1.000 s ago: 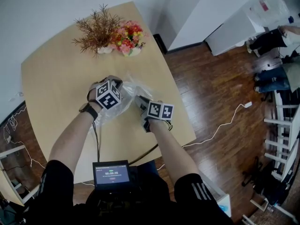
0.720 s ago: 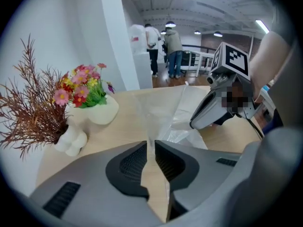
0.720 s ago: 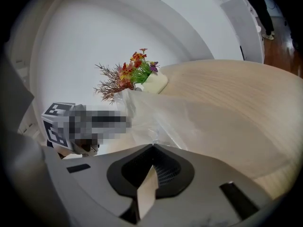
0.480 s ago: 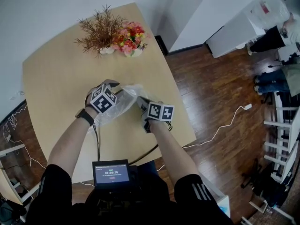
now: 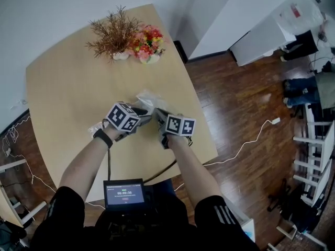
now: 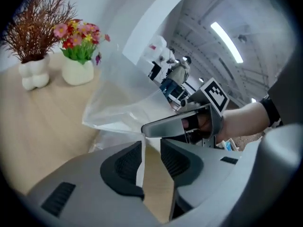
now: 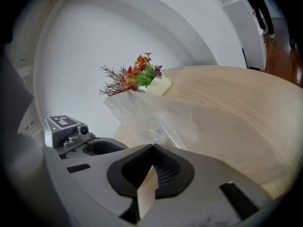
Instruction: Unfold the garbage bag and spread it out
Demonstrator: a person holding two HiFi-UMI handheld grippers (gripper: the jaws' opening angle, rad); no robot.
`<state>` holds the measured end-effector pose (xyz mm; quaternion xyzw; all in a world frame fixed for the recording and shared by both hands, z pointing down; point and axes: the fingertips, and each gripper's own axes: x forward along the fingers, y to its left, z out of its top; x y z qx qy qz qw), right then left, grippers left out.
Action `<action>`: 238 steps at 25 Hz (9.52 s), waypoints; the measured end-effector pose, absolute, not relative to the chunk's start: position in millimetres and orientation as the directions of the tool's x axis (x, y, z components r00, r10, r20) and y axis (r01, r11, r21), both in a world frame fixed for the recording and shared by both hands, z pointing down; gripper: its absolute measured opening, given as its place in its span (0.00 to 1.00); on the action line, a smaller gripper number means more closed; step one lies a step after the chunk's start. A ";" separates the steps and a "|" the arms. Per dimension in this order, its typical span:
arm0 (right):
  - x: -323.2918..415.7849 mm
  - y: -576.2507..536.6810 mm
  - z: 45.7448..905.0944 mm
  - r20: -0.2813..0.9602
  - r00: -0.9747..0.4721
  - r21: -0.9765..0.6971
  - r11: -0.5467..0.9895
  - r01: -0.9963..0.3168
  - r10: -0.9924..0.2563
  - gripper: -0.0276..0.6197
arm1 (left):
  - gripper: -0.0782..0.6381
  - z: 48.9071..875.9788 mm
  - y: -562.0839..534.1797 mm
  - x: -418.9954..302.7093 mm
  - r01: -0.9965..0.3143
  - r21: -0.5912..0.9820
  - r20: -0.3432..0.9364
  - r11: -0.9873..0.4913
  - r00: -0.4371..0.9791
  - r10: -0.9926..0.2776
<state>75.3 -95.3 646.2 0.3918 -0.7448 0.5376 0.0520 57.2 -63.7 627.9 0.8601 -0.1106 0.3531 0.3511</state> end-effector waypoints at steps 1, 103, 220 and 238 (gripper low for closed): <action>75.0 -94.7 645.8 0.499 -0.688 -0.759 0.117 -0.640 -0.528 0.05 | 0.29 629.4 -66.9 60.1 -0.451 0.516 0.693 -0.728 0.720 0.045; 107.5 -41.5 655.2 0.562 -0.703 -0.702 0.199 -0.684 -0.435 0.05 | 0.23 655.3 -75.3 -1.7 -0.618 0.386 0.849 -0.685 0.529 0.001; 9.8 35.2 670.9 0.811 -0.514 0.057 0.912 -0.406 -0.279 0.07 | 0.11 661.2 -114.5 -77.8 -0.675 0.133 0.937 -0.726 0.325 -0.131; 14.7 29.9 669.8 0.808 -0.508 0.065 0.902 -0.426 -0.298 0.07 | 0.45 642.5 -97.8 -81.0 -0.673 0.237 0.907 -0.700 0.412 -0.089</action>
